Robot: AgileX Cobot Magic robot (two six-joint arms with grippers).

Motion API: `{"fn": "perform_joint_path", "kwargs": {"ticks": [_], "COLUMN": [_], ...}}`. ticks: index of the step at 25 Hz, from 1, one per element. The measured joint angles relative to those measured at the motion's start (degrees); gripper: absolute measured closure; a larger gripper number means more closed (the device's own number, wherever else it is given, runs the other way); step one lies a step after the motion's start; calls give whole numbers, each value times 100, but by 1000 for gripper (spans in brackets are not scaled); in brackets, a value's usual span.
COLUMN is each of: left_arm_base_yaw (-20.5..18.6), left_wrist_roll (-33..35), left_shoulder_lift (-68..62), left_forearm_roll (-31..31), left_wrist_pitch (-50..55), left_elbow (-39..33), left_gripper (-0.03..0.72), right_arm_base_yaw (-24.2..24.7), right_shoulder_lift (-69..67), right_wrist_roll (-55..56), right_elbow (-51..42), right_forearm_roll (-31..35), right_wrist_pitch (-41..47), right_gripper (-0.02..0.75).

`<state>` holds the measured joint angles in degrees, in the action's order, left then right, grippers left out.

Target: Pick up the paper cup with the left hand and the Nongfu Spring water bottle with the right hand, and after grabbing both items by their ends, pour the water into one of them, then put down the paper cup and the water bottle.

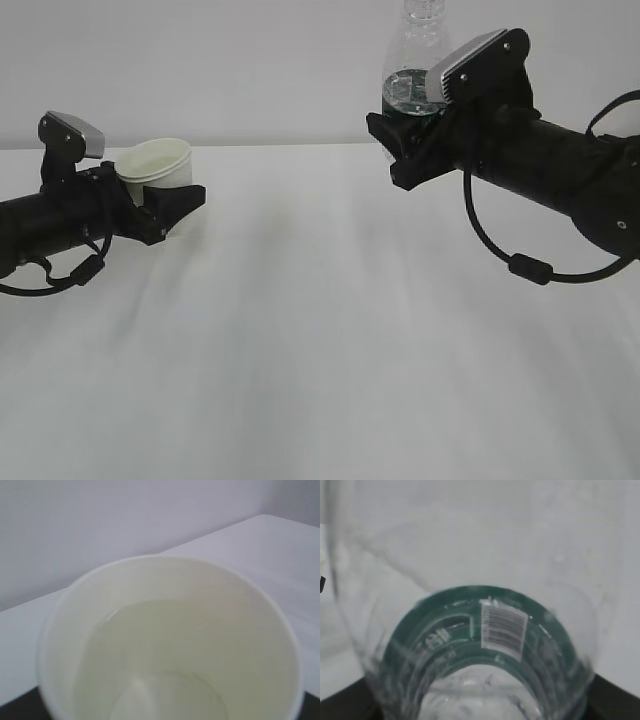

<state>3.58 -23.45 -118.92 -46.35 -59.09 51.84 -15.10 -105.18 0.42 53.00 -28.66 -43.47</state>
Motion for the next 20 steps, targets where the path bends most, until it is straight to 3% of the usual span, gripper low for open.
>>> {"fn": "perform_joint_path", "kwargs": {"ticks": [20], "left_arm_base_yaw": [-47], "left_wrist_roll": [239], "left_shoulder_lift": [0], "left_forearm_roll": [506], "left_wrist_pitch": [143], "left_elbow": [0], "left_gripper": [205], "right_arm_base_yaw": [0], "right_shoulder_lift": [0], "right_wrist_roll": [0], "right_elbow": [0], "right_forearm_roll": [-20], "right_wrist_pitch": [0], "right_gripper": [255]}}
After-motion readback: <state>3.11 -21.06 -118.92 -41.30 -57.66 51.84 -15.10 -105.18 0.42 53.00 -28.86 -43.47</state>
